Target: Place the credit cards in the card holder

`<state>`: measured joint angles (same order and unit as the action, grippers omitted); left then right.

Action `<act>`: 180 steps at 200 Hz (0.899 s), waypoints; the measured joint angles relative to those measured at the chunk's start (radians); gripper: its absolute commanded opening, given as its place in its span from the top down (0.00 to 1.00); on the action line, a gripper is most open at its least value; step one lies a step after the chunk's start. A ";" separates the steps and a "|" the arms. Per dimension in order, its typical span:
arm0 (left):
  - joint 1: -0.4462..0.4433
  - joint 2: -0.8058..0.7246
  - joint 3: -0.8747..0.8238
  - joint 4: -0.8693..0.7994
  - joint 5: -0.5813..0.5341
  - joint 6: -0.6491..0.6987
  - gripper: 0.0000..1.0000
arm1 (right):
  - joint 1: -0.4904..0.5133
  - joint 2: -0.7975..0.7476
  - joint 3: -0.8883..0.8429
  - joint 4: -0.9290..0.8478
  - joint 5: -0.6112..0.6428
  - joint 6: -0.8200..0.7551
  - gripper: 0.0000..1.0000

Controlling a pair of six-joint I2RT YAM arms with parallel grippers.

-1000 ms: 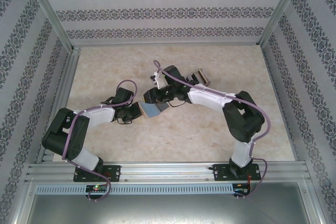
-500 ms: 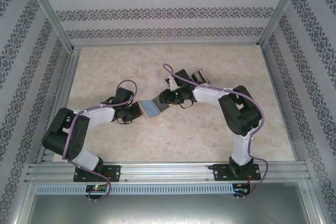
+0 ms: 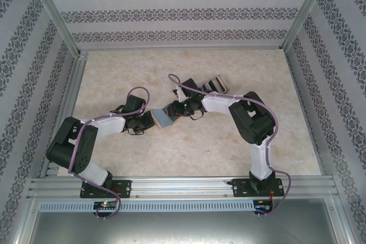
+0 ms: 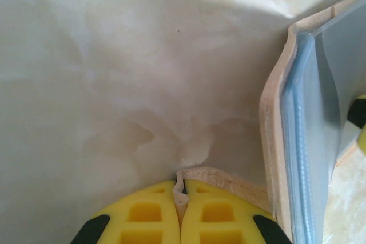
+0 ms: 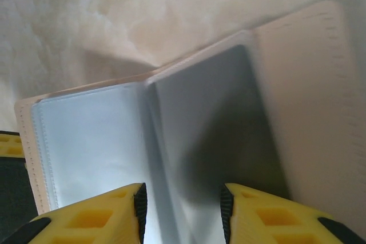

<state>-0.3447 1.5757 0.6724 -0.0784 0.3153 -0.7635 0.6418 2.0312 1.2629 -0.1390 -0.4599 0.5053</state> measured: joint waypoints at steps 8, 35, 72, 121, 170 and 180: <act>0.000 0.000 0.000 0.000 0.001 0.000 1.00 | 0.011 0.007 0.011 0.001 -0.002 0.000 0.58; 0.000 0.001 0.001 0.000 0.002 0.000 1.00 | 0.037 0.015 0.027 -0.002 -0.004 0.001 0.58; 0.000 0.003 0.002 0.000 0.003 0.000 1.00 | 0.039 0.016 0.031 -0.015 -0.004 -0.001 0.58; 0.001 0.014 0.022 -0.022 0.003 0.007 1.00 | -0.003 0.006 0.018 -0.031 0.003 -0.019 0.57; 0.001 0.035 0.056 -0.060 0.004 0.025 0.92 | -0.069 -0.060 -0.074 -0.025 0.013 -0.035 0.57; 0.001 0.042 0.068 -0.073 0.004 0.027 0.86 | -0.070 -0.068 -0.087 -0.021 0.012 -0.035 0.57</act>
<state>-0.3439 1.6176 0.7399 -0.1516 0.3195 -0.7364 0.5716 1.9633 1.1759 -0.1596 -0.4477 0.4706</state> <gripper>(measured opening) 0.088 0.429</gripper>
